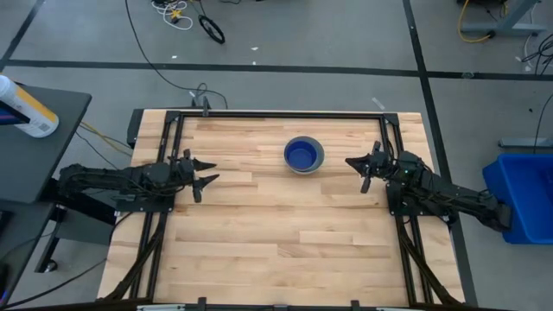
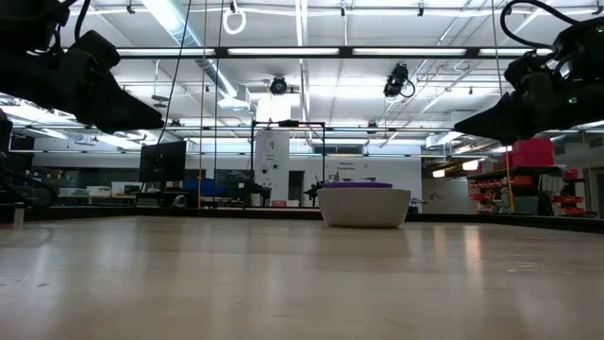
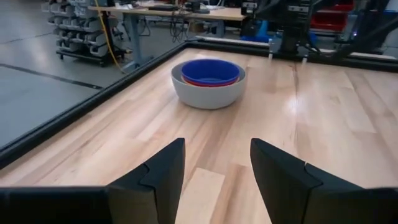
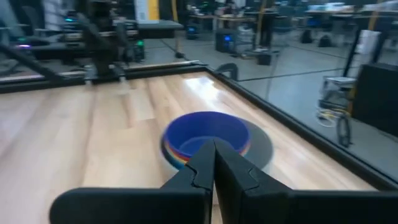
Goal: Nest bowls inside each other
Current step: Return to Home Position
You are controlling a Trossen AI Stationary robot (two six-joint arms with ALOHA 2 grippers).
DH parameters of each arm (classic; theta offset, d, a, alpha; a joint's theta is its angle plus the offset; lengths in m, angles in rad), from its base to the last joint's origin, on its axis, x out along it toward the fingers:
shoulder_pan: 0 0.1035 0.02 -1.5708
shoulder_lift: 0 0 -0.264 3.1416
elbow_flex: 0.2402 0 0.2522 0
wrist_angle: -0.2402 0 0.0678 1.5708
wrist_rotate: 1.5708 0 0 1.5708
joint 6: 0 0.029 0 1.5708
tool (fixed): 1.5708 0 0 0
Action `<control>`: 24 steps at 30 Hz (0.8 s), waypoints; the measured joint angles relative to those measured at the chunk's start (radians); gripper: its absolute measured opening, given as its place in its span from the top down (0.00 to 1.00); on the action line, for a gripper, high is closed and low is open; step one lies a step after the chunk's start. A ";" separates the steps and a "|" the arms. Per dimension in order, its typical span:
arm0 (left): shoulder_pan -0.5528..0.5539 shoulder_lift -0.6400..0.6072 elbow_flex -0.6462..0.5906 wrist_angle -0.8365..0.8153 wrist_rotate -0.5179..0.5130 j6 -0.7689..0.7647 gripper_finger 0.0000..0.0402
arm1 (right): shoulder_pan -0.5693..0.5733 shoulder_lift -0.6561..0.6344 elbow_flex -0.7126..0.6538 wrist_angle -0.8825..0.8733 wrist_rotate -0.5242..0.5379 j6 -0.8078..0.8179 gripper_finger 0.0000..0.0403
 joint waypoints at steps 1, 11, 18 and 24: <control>0.013 -0.006 0.000 0.000 0.011 0.009 0.53 | 0.001 0.000 0.000 0.003 -0.011 0.000 0.97; 0.177 -0.149 -0.003 0.003 0.173 0.061 0.52 | 0.003 -0.005 0.000 0.020 -0.092 0.008 0.97; 0.198 -0.140 -0.002 0.001 0.269 0.038 0.51 | 0.003 -0.005 0.000 0.024 -0.142 0.031 0.97; 0.197 -0.140 -0.004 0.003 0.378 0.088 0.52 | 0.003 -0.004 0.000 0.033 -0.142 0.071 0.97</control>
